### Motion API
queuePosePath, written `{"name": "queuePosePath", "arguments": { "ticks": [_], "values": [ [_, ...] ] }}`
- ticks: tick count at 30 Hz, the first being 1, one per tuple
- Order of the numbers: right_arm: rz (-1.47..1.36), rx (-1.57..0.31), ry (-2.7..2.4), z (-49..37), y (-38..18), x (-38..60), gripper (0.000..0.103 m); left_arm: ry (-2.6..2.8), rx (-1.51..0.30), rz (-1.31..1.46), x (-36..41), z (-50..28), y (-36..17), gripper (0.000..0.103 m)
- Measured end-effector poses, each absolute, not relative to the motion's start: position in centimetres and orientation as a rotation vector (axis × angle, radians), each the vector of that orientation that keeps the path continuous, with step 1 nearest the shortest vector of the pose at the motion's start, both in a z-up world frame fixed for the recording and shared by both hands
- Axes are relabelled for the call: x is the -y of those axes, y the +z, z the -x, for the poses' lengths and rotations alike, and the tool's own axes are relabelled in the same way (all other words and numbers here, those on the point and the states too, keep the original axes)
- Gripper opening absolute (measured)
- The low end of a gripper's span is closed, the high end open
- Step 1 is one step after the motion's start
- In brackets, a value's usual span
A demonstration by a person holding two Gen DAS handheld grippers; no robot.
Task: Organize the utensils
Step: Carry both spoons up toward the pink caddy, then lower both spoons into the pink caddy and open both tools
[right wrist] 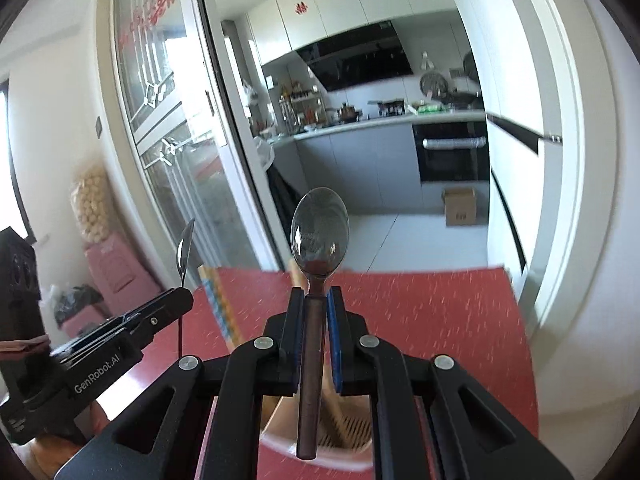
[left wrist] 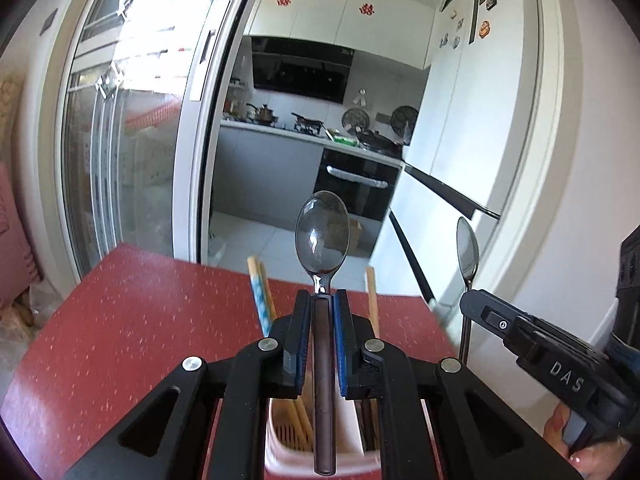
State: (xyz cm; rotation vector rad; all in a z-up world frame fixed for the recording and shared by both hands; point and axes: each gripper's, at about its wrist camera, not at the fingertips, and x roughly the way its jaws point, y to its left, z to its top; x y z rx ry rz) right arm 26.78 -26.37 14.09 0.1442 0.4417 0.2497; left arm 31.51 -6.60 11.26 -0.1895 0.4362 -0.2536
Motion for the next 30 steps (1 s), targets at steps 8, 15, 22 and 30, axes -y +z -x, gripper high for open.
{"name": "queuePosePath", "arguments": {
  "ticks": [8, 15, 22, 30],
  "values": [
    [-0.018, -0.357, 0.185, -28.3, 11.1, 24.9, 0.012, -0.211, -0.378, 0.138, 8.1, -33.1, 8.4, 0.041],
    [0.073, -0.317, 0.172, -27.9, 8.2, 23.5, 0.012, -0.183, -0.39, 0.111, 8.5, -33.2, 5.7, 0.041],
    [0.136, -0.31, 0.182, -26.6, 6.3, 22.7, 0.012, -0.165, -0.394, 0.087, 8.8, -31.9, 4.5, 0.041],
    [0.14, -0.359, 0.2, -26.2, 5.4, 22.5, 0.013, -0.149, -0.426, 0.067, 8.5, -31.2, 3.9, 0.041]
  ]
}}
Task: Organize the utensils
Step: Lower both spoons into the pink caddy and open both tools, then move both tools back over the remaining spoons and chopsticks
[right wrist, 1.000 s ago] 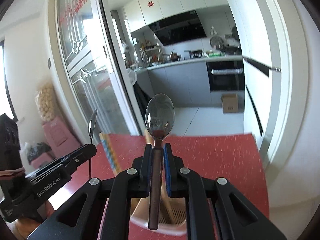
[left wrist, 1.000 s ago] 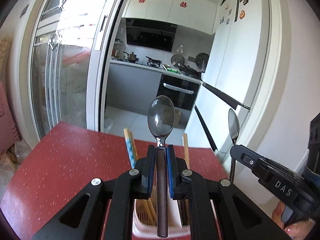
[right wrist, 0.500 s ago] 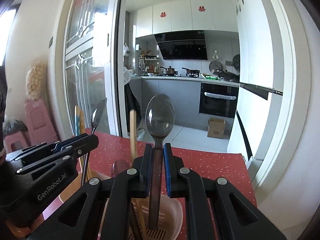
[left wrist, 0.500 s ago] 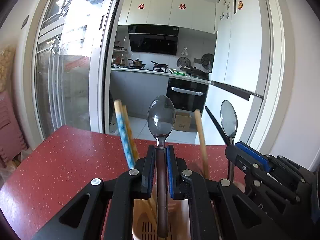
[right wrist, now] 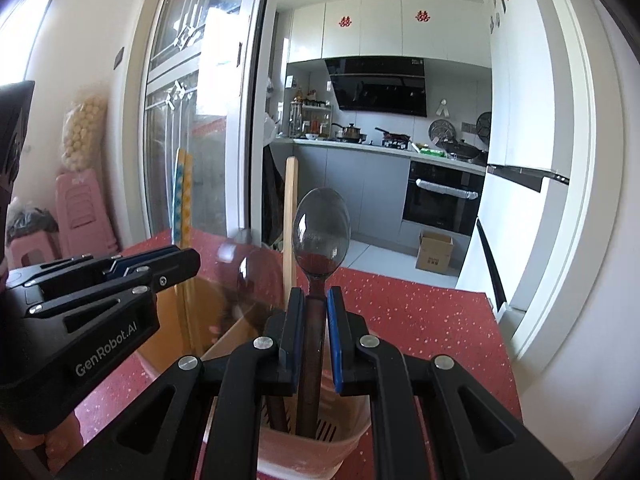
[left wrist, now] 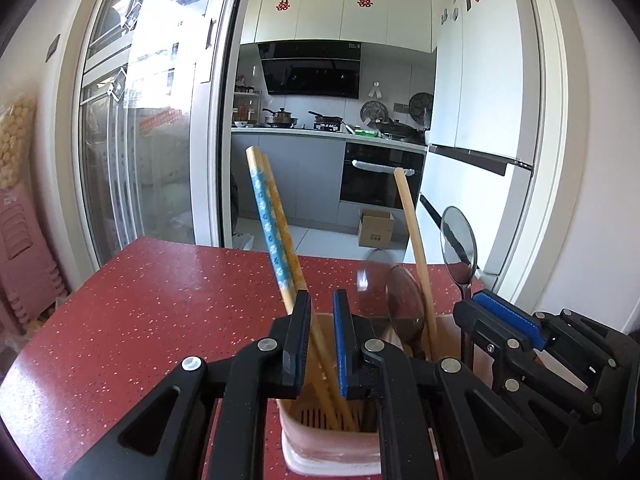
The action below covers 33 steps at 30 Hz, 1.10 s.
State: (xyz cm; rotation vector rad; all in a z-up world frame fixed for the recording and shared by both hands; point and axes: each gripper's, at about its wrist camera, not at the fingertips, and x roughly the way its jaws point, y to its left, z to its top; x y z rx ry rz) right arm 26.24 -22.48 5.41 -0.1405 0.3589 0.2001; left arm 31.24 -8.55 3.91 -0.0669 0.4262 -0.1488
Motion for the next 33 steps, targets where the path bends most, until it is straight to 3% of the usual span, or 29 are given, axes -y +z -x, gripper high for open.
{"name": "queuePosePath", "arguments": {
  "ticks": [6, 7, 9, 18, 33],
  "values": [
    [0.137, -0.408, 0.208, -26.0, 5.1, 22.6, 0.014, -0.147, -0.459, 0.066, 8.2, -30.2, 4.2, 0.041],
    [0.136, -0.417, 0.211, -26.0, 5.2, 22.6, 0.016, -0.146, -0.467, 0.059, 8.1, -29.9, 4.3, 0.041],
    [0.136, -0.423, 0.214, -25.7, 5.4, 22.7, 0.03, -0.144, -0.484, 0.048, 8.0, -29.2, 4.5, 0.041],
    [0.069, -0.459, 0.225, -22.7, 7.0, 23.8, 0.046, -0.124, -0.613, 0.0, 7.3, -25.9, 4.2, 0.041],
    [-0.063, -0.608, 0.222, -16.0, 6.7, 24.9, 0.058, -0.09, -0.702, 0.005, 5.0, -20.4, 3.4, 0.041]
  ]
}}
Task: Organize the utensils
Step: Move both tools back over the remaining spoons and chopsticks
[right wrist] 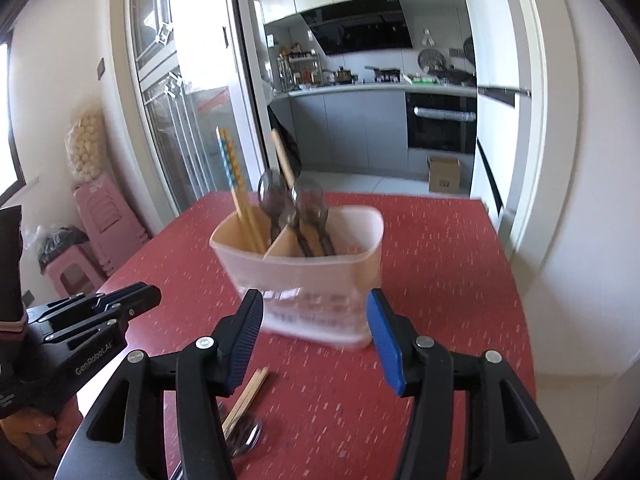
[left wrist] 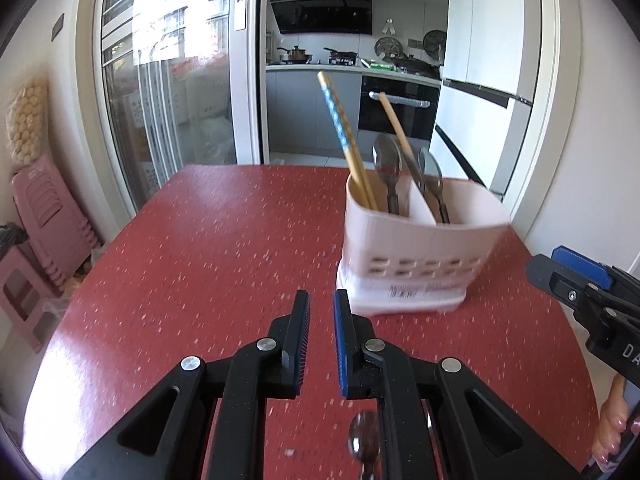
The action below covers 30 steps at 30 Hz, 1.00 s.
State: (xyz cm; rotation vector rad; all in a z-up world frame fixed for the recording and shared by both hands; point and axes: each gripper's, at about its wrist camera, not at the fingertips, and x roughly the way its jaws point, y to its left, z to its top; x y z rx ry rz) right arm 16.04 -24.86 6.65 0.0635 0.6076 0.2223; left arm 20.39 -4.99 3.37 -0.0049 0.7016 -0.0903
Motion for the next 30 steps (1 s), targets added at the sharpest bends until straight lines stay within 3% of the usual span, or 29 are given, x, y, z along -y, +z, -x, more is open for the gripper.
{"name": "queuePosePath", "arguments": {
  "ticks": [30],
  "values": [
    [-0.201, -0.934, 0.151, -9.6, -0.5, 24.6, 0.062, -0.058, -0.903, 0.011, 2.0, -12.5, -3.4, 0.041]
  ]
}}
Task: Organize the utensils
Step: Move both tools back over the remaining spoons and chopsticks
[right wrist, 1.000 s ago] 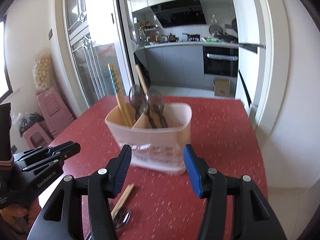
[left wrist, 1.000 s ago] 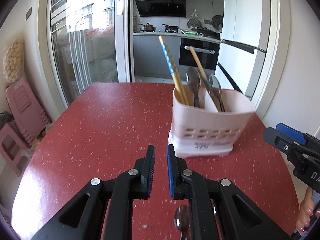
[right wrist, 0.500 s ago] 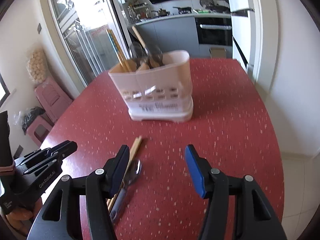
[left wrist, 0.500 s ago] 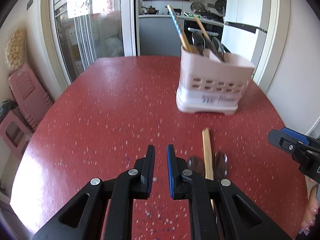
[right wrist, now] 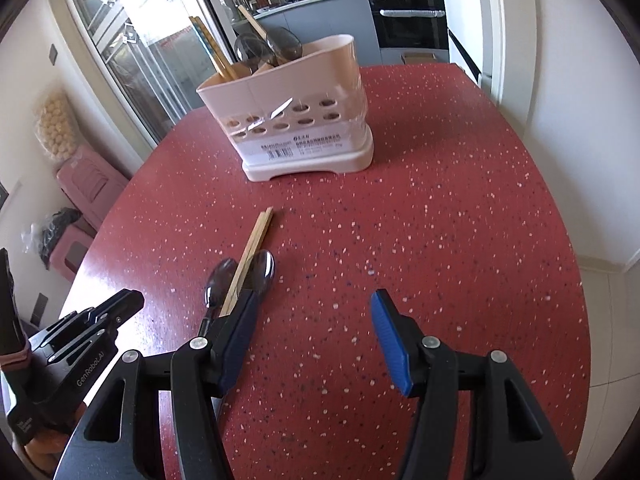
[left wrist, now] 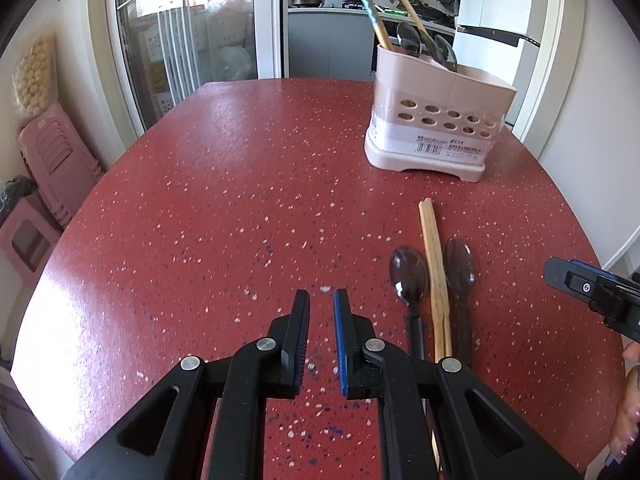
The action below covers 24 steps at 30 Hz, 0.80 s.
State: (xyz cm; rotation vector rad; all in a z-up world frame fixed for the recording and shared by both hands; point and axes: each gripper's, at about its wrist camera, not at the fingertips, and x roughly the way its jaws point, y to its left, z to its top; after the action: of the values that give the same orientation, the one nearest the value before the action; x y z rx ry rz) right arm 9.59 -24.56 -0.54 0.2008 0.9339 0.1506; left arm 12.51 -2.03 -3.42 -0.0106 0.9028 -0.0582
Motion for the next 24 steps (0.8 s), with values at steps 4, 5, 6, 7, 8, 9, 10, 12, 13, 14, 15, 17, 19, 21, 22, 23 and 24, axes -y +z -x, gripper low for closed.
{"name": "queuePosePath", "arguments": {
  "ticks": [4, 5, 6, 7, 8, 9, 10, 12, 13, 14, 15, 17, 19, 21, 22, 23, 24],
  "values": [
    [-0.202, -0.957, 0.151, -9.5, -1.0, 24.1, 0.063, -0.053, -0.911, 0.023, 1.5, -12.1, -3.9, 0.041],
    [-0.202, -0.964, 0.151, -9.4, -1.1, 23.9, 0.063, -0.05, -0.913, 0.026, 1.4, -12.0, -4.0, 0.041],
    [-0.202, -0.969, 0.152, -9.4, -1.2, 23.8, 0.063, -0.047, -0.916, 0.03, 1.2, -12.0, -4.2, 0.041],
    [-0.202, -0.974, 0.154, -9.4, -1.3, 23.6, 0.063, -0.046, -0.918, 0.032, 1.1, -12.0, -4.3, 0.041],
    [-0.2, -0.978, 0.154, -9.4, -1.4, 23.5, 0.063, -0.044, -0.921, 0.038, 0.8, -12.0, -4.4, 0.044],
    [-0.197, -0.982, 0.153, -9.4, -1.4, 23.3, 0.063, -0.044, -0.923, 0.04, 0.7, -12.0, -4.5, 0.081],
    [-0.194, -0.987, 0.151, -9.4, -1.5, 23.2, 0.063, -0.041, -0.926, 0.044, 0.6, -12.0, -4.6, 0.103],
    [-0.19, -0.995, 0.151, -9.4, -1.6, 22.9, 0.063, -0.023, -0.894, 0.06, 0.2, -11.5, -4.4, 0.103],
    [-0.188, -1.0, 0.151, -9.4, -1.6, 22.8, 0.063, -0.028, -0.892, 0.055, 0.2, -11.5, -4.4, 0.103],
    [-0.187, -1.003, 0.149, -9.5, -1.6, 22.7, 0.064, -0.028, -0.896, 0.052, 0.1, -11.5, -4.5, 0.103],
    [-0.186, -1.01, 0.149, -9.5, -1.7, 22.6, 0.064, -0.02, -0.899, 0.048, 0.0, -11.6, -4.6, 0.103],
    [-0.183, -1.032, 0.149, -9.8, -1.9, 22.2, 0.064, -0.012, -0.904, 0.051, -0.4, -11.6, -4.8, 0.103],
    [-0.181, -1.049, 0.151, -10.0, -2.1, 21.8, 0.064, -0.005, -0.906, 0.058, -0.8, -11.6, -4.8, 0.103],
    [-0.182, -1.074, 0.156, -10.4, -2.4, 21.3, 0.064, -0.001, -0.909, 0.061, -1.3, -11.5, -4.9, 0.103],
    [-0.183, -1.086, 0.157, -10.6, -2.6, 21.1, 0.064, 0.003, -0.909, 0.063, -1.5, -11.5, -4.9, 0.103],
    [-0.184, -1.103, 0.157, -10.9, -2.8, 20.8, 0.063, 0.007, -0.908, 0.065, -1.7, -11.4, -4.9, 0.103],
    [-0.184, -1.114, 0.157, -11.0, -3.0, 20.6, 0.064, 0.009, -0.908, 0.068, -1.8, -11.4, -4.9, 0.103]
  ]
}}
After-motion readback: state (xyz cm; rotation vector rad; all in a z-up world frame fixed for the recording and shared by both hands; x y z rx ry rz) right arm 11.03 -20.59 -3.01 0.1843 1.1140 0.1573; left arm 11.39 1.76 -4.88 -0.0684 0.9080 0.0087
